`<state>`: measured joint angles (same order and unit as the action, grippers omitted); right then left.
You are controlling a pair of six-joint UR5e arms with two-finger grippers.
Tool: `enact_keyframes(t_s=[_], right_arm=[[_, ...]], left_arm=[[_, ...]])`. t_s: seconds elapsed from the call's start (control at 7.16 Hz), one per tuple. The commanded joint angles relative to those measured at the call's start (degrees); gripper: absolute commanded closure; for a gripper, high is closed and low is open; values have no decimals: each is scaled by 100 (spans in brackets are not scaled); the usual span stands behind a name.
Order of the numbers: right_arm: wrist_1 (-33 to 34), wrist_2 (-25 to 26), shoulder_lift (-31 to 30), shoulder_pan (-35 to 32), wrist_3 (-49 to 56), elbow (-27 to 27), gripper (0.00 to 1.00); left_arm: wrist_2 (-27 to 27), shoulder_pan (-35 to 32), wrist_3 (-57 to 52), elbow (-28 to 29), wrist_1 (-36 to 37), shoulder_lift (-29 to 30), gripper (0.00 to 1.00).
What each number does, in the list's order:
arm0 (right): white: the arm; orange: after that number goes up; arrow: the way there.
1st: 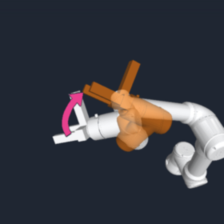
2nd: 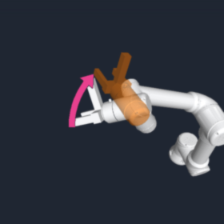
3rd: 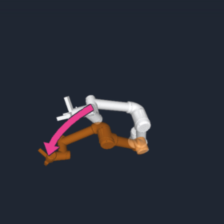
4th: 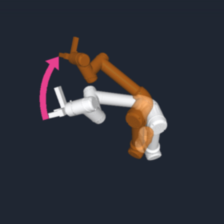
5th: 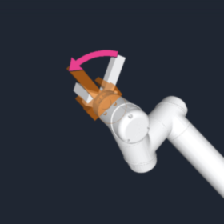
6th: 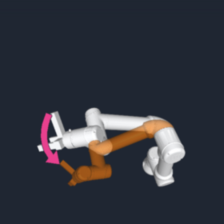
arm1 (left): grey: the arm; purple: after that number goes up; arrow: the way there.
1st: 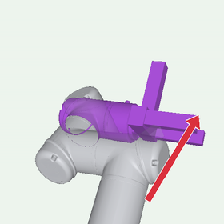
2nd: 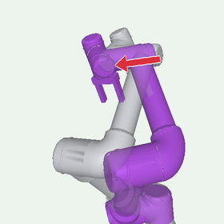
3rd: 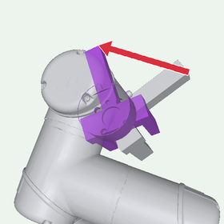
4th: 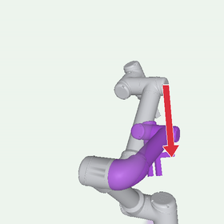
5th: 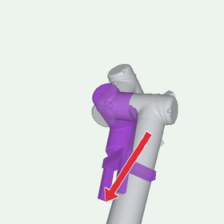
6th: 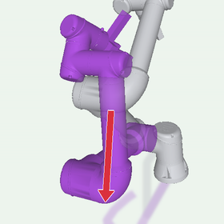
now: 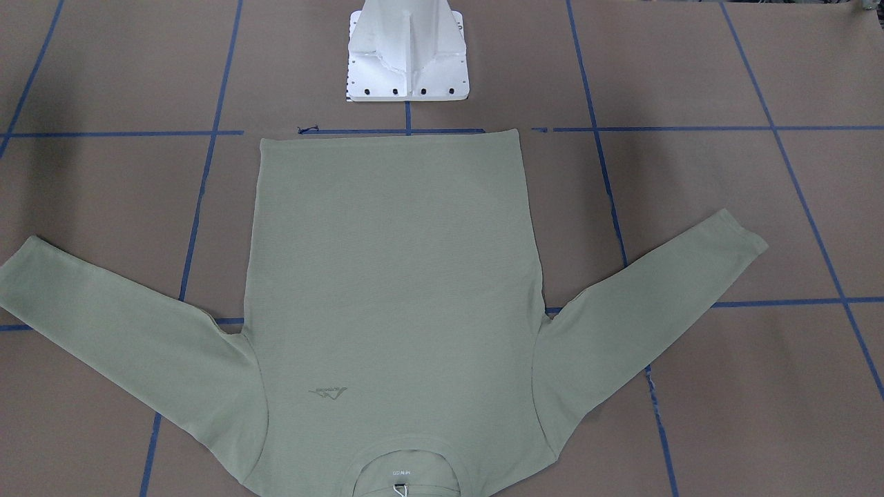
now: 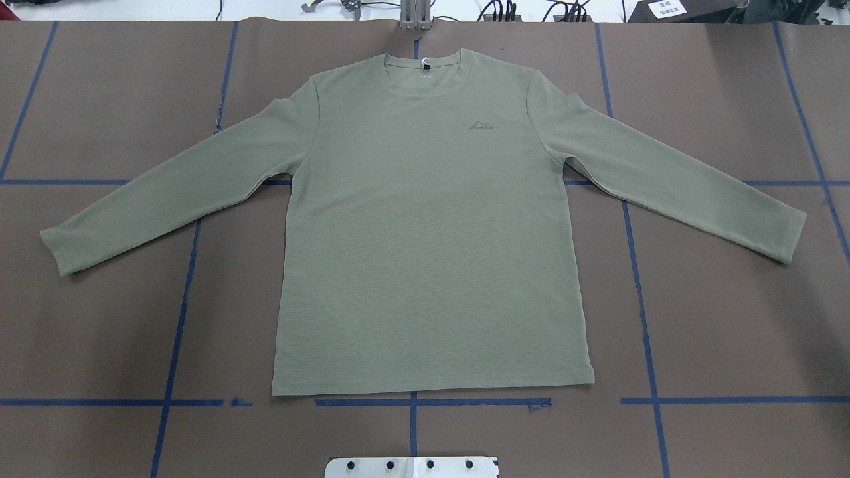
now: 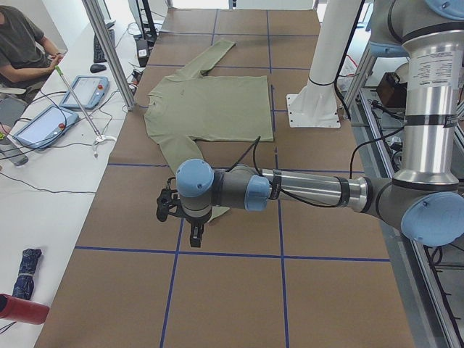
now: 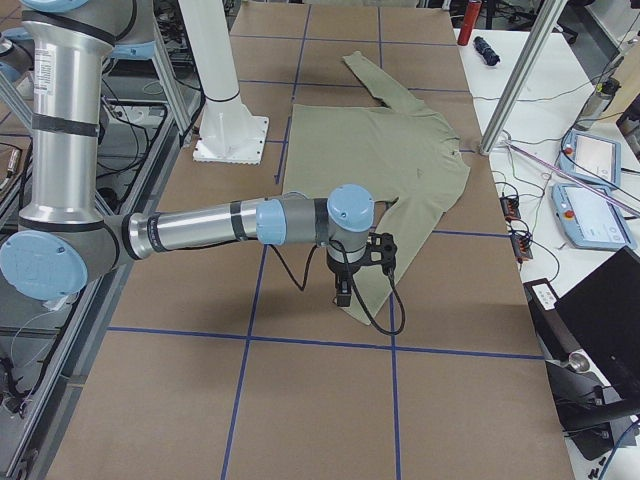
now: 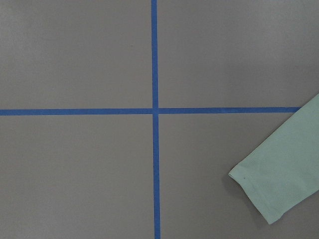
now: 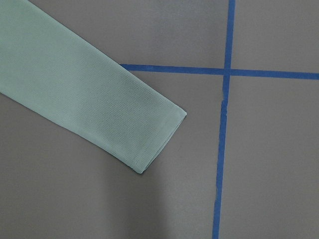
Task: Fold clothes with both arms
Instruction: 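Move the right gripper toward the cuff of the sleeve nearest it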
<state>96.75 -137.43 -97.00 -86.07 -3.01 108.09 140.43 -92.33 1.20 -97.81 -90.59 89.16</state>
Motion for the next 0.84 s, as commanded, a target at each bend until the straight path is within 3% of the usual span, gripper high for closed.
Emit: enact_keyframes(t_s=[0.0,0.7], right_arm=[[-7,14,40,11,-7,-120,0],[-16,-178,93,63,-7,-252,0]], left_arm=[[28,4,12,-45,41,31,0],[37,31,4,-247,-64,-127,0]])
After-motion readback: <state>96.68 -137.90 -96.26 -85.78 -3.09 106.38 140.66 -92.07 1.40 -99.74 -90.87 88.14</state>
